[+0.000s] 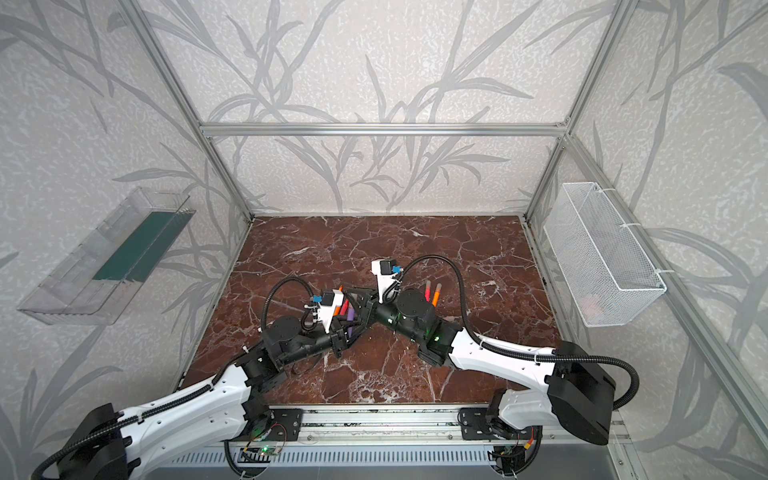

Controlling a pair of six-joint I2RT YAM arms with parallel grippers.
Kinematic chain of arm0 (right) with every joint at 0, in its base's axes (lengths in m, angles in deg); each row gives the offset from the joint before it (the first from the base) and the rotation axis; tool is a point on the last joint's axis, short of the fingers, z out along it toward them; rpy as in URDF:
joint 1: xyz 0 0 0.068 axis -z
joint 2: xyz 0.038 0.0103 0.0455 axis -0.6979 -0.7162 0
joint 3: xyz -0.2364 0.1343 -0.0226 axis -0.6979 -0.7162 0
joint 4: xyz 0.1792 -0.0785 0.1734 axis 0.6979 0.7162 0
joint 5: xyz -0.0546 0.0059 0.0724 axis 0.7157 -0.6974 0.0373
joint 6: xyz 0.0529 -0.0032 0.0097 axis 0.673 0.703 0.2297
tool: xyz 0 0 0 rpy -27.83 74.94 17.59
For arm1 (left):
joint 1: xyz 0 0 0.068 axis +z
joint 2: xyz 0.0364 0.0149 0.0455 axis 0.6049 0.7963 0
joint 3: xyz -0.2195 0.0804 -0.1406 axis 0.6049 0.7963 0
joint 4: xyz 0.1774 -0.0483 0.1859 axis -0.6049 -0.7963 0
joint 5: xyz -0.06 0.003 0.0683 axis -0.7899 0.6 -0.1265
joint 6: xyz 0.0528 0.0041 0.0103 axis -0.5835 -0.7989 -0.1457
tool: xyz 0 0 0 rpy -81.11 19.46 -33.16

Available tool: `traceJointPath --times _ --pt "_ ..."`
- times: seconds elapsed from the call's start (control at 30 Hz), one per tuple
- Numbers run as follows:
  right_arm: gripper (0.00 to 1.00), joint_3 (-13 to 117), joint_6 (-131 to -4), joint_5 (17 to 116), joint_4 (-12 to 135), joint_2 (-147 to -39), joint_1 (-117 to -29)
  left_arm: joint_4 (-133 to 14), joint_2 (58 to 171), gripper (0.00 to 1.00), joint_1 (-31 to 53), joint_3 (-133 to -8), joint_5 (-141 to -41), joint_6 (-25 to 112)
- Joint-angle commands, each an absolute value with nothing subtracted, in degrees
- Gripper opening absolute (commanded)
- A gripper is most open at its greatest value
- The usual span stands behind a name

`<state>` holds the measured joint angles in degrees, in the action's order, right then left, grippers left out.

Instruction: Insert the pens into the pen caps

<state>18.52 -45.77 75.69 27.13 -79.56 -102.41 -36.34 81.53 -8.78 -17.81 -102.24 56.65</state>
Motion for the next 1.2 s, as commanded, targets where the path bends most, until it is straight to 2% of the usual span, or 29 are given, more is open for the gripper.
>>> traceJointPath --times 0.0,0.37,0.57,1.0,1.17 --pt "0.00 17.32 -44.00 71.88 26.11 -79.70 -102.53 -39.02 80.37 0.00 -8.62 -21.93 -97.78 52.88" --pt "0.00 10.83 -42.15 67.95 20.84 -78.95 -102.53 -41.85 78.93 0.00 -5.01 -28.72 -91.44 46.98" --pt "0.00 8.99 -42.93 69.11 18.22 -79.88 -107.63 -42.15 78.63 0.00 -1.79 -31.05 -90.31 48.73" --pt "0.00 10.43 -43.13 71.17 19.39 -83.46 -114.03 -37.59 83.68 0.00 12.29 -32.89 -100.38 59.30" --pt "0.00 12.38 -45.38 66.88 18.56 -85.18 -114.65 -33.66 84.64 0.00 14.17 -31.53 -104.54 59.75"
